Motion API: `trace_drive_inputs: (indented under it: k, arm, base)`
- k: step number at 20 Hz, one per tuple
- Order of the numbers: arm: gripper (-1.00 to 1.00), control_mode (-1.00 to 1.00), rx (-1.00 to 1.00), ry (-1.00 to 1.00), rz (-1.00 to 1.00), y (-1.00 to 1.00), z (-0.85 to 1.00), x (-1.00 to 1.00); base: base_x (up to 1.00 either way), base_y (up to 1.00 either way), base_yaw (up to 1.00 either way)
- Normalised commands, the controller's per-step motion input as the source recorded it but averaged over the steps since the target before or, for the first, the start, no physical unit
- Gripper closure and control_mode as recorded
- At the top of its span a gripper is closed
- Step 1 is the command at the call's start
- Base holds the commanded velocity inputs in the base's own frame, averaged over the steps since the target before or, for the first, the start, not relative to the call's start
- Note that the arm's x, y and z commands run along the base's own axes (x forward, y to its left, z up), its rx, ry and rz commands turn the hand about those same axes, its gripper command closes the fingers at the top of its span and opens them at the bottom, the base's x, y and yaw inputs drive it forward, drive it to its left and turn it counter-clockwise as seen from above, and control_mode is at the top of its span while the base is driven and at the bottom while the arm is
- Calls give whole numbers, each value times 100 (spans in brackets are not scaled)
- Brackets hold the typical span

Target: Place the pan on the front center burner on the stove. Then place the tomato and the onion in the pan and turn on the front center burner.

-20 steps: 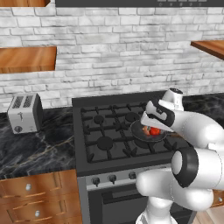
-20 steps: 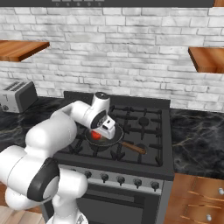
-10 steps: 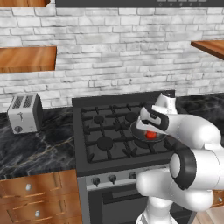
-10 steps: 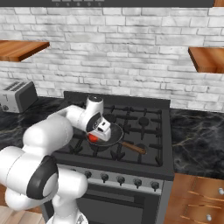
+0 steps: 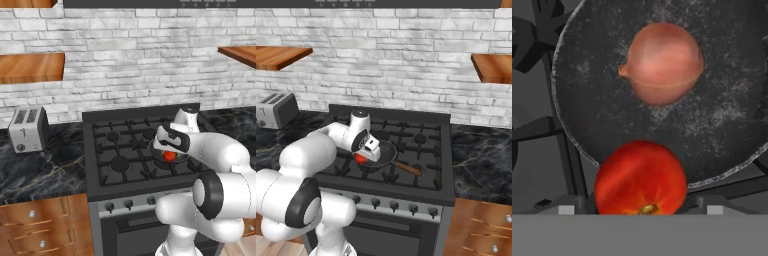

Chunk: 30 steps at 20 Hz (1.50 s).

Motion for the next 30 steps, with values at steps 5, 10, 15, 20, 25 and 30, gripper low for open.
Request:
trace_drive_inputs:
  k: [5,10,15,20,25,30]
  arm:
    - [-100,-100,0,-5,0,0,0,0]
    - [-100,-100,0,-7,0,0,1,0]
    - [-100,-100,0,-15,0,0,30,3]
    - [-100,-100,-2,-11,0,0,56,-49]
    - [-100,-100,-1,-2,0,-6,30,-71]
    - [-100,-100,21,-2,5,-54,15,-53]
  base:
    - [0,0,0]
    - [0,0,0]
    - [0,0,0]
    - [0,0,0]
    - [0,0,0]
    - [0,0,0]
